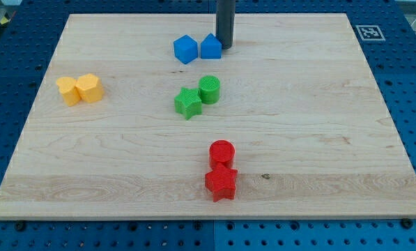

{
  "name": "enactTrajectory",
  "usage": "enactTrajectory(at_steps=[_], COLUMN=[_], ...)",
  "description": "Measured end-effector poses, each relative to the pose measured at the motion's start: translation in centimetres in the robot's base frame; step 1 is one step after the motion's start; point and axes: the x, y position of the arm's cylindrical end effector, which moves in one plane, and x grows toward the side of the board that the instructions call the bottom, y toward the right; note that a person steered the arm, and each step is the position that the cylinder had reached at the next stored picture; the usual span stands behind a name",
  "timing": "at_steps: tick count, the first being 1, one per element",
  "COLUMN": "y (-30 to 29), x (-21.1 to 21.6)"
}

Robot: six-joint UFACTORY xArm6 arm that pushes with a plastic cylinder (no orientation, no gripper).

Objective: Move your arm towards green star

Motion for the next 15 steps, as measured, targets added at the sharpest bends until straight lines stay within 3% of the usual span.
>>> enactTrajectory(at_steps=[4, 8, 11, 15], y=[-0.3, -6.4, -10.0, -12.4], x=[-6.9, -5.9, -1.5, 9.2])
